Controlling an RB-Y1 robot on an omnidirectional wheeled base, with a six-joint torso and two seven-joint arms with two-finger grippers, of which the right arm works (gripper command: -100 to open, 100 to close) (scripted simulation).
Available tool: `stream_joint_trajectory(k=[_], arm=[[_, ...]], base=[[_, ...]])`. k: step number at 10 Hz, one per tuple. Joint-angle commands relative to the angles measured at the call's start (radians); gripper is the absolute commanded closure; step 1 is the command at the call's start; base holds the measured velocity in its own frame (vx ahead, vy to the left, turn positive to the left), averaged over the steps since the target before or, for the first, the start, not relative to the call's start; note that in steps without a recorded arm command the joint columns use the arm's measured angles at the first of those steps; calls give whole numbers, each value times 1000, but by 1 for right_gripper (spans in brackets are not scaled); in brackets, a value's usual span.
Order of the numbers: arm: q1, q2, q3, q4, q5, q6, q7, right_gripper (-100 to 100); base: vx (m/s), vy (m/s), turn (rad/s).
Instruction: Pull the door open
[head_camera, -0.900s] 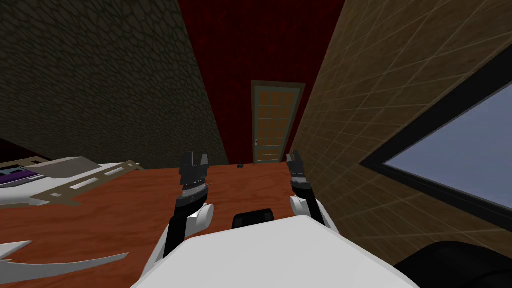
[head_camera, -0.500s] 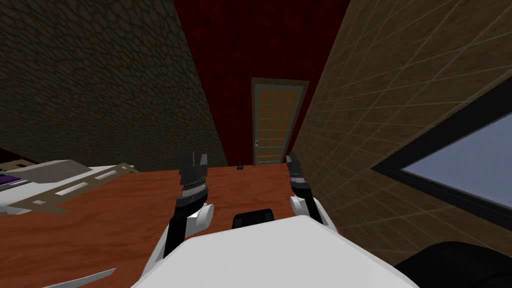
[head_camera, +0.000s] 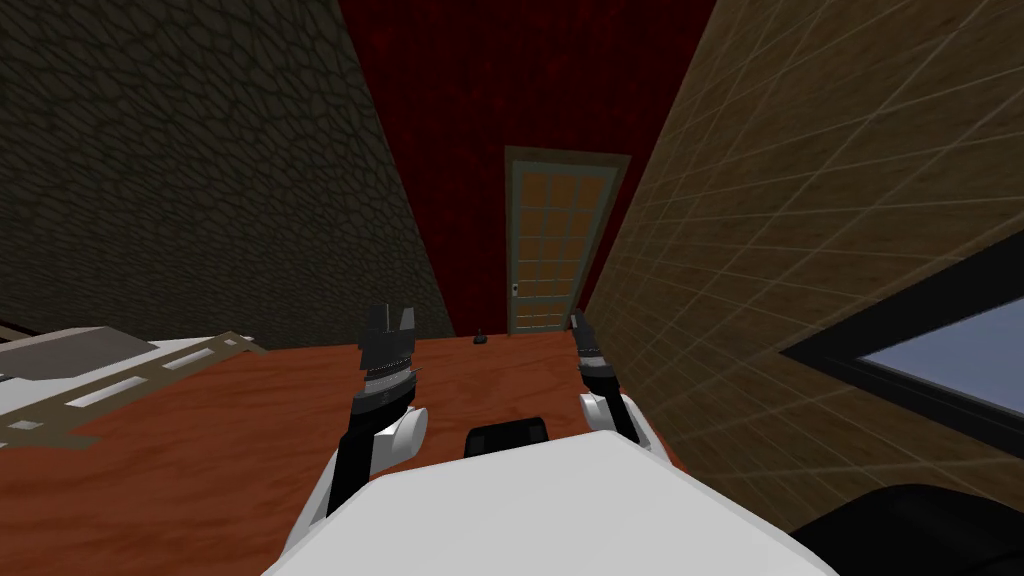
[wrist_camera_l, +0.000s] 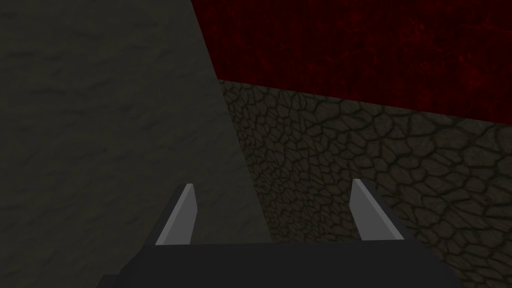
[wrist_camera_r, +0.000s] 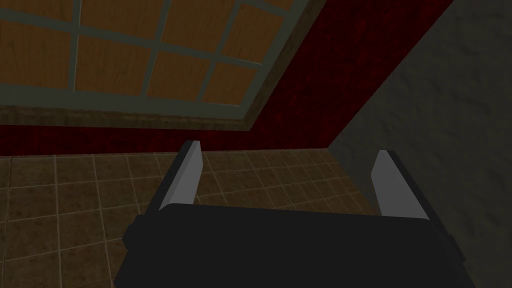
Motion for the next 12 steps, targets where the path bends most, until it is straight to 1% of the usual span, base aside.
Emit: stream_joint_trajectory(k=[1,2,3,5,12], arm=[[-14,-6,-8,38,13,-9,32,-100],[-19,-9,-11,53,17,-14,44,-100],[-29,-14,-19,86,27,-24,69,-100],[-40,-19,-27,121,37,-34,96,-100],[-81,-35,-56,250,75,-71,195,-100]], base=[[115,21,-14],[130,27,-9],[162,38,-14],[132,33,-11],[93,30,-10]])
